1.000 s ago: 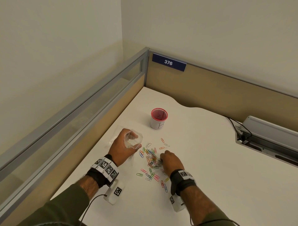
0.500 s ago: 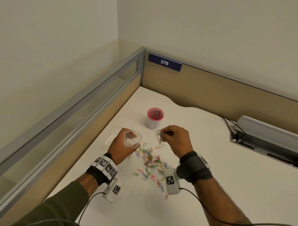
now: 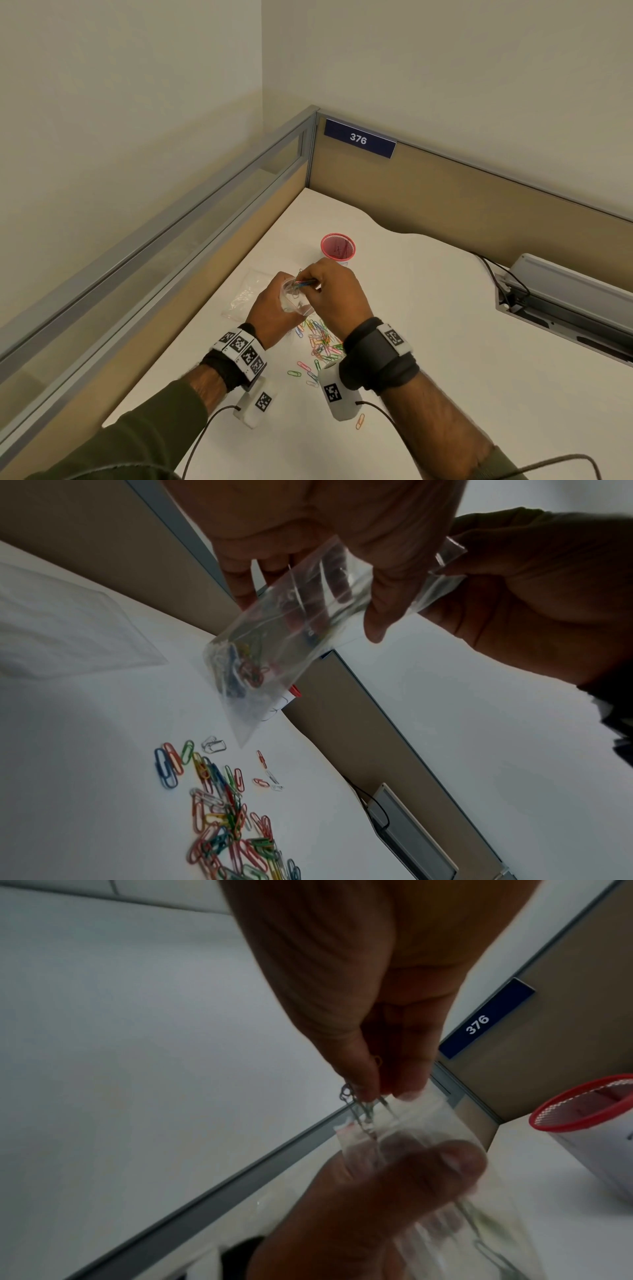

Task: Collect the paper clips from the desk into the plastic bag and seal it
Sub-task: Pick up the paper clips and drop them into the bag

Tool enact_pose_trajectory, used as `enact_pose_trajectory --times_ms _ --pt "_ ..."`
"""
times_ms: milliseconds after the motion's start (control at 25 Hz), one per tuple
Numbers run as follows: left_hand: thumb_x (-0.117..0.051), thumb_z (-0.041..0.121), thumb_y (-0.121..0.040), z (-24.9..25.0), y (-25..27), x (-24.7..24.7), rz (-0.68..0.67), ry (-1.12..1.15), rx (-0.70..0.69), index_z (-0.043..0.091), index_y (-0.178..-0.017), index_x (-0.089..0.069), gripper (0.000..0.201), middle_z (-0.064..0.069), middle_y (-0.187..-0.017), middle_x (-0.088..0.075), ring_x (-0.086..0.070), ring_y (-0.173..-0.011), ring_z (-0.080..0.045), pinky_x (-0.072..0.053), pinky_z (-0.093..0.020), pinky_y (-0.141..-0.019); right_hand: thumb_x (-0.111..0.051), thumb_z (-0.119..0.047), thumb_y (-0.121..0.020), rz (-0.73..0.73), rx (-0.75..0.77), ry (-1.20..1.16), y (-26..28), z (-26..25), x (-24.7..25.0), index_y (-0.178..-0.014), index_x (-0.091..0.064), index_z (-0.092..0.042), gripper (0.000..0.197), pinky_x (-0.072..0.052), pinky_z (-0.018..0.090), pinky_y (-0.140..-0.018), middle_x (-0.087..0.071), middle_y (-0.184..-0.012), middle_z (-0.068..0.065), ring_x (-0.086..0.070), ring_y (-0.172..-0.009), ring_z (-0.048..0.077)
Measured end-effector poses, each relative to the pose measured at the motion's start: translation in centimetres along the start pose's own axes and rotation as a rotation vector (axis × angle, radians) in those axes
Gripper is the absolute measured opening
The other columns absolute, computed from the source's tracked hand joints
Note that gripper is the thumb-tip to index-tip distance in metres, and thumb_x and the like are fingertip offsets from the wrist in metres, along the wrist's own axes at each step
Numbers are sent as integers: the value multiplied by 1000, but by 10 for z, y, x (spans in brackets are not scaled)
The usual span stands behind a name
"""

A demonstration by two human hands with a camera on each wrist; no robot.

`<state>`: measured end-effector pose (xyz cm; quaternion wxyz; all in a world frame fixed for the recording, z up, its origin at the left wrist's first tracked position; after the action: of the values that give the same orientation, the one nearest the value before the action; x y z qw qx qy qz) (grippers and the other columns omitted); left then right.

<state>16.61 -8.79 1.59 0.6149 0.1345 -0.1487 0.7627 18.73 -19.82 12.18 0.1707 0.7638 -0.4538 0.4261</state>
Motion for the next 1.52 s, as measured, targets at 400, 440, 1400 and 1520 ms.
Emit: enact_pose_trajectory --times_ms 400,440,1400,1520 --pt "-81 26 -79 -1 5 2 -23 56 -28 29 -105 -56 37 10 -107 -65 -63 -111 -13 -50 -32 -98 -59 -11 -89 94 25 -92 12 3 27 -92 -69 -17 11 -53 21 -76 -67 -89 -3 -62 -81 12" --pt "-82 26 -78 -1 6 4 -14 65 -22 25 -106 -57 38 7 -109 -66 -63 -112 -14 -50 -32 -99 -60 -10 -88 128 1 -118 13 14 31 -92 -69 -17 11 -52 20 -76 -67 -89 -5 -62 -81 10" --pt "-85 21 -78 -15 18 12 10 96 -2 19 -107 -59 39 0 -113 -68 -63 -115 -17 -49 -34 -104 -45 -5 -88 -530 -178 271 143 149 -104 -109 -66 -16 31 -46 30 -94 -60 -114 5 -55 -109 23" --pt "-84 21 -78 -15 21 14 1 84 2 19 -107 -58 39 2 -114 -68 -63 -116 -15 -49 -34 -104 -45 -7 -91 -345 -242 213 110 159 -83 -114 -65 -21 34 -43 26 -96 -61 -116 0 -56 -111 19"
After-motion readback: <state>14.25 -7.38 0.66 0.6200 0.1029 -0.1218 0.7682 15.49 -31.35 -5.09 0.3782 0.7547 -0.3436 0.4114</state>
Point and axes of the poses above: each hand's wrist, its own y-axis away from the middle knuckle, its own x-axis out of the back of the hand, z = x × y, the point moved 7 cm from there along -y, towards the middle knuckle
